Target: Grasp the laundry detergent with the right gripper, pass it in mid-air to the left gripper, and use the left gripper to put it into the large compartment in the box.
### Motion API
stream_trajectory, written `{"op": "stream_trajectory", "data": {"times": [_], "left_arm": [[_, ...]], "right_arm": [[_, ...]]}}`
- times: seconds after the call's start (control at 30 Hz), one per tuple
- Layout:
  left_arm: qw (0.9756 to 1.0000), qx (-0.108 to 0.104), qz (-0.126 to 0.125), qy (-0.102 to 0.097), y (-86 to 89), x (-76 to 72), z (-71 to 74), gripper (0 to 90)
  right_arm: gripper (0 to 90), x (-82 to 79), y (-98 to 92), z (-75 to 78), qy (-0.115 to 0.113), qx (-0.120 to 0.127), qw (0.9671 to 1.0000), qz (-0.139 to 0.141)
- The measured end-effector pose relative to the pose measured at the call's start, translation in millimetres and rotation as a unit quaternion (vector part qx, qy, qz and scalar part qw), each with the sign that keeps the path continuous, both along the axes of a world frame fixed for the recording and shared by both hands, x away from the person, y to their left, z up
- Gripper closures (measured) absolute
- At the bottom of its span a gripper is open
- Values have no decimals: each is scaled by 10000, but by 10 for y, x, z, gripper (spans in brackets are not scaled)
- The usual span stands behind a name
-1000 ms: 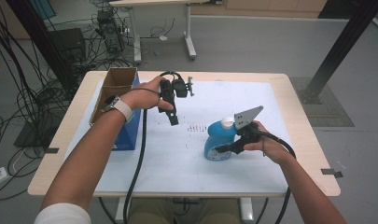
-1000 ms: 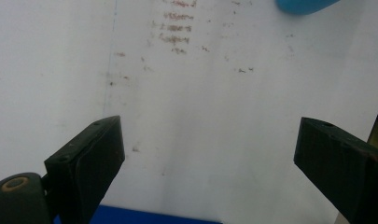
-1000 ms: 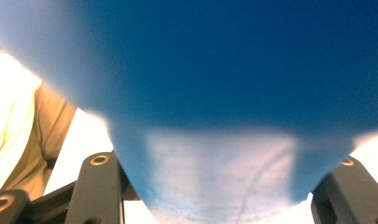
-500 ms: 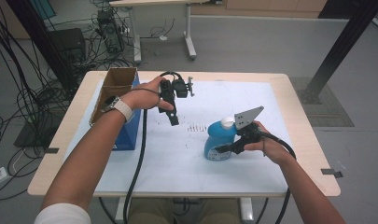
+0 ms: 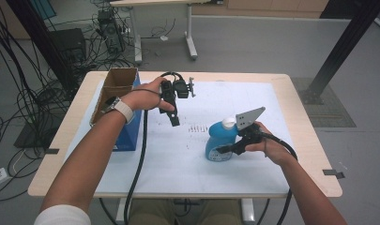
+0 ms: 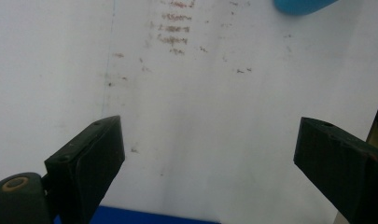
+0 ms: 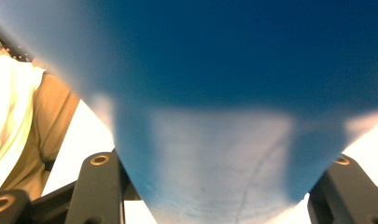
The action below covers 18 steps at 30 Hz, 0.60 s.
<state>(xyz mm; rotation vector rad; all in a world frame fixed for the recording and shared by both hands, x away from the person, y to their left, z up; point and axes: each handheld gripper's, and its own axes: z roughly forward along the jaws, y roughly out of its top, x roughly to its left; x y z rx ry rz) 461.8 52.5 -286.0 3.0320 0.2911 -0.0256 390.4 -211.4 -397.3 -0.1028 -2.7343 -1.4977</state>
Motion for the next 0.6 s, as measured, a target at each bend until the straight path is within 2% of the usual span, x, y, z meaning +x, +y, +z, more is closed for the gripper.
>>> {"op": "stream_trajectory", "data": {"times": [0.6], "left_arm": [[10000, 13, 0, -11, -1, -12, 13, 90]], "right_arm": [[430, -11, -3, -7, -30, 30, 10000, -35]]}}
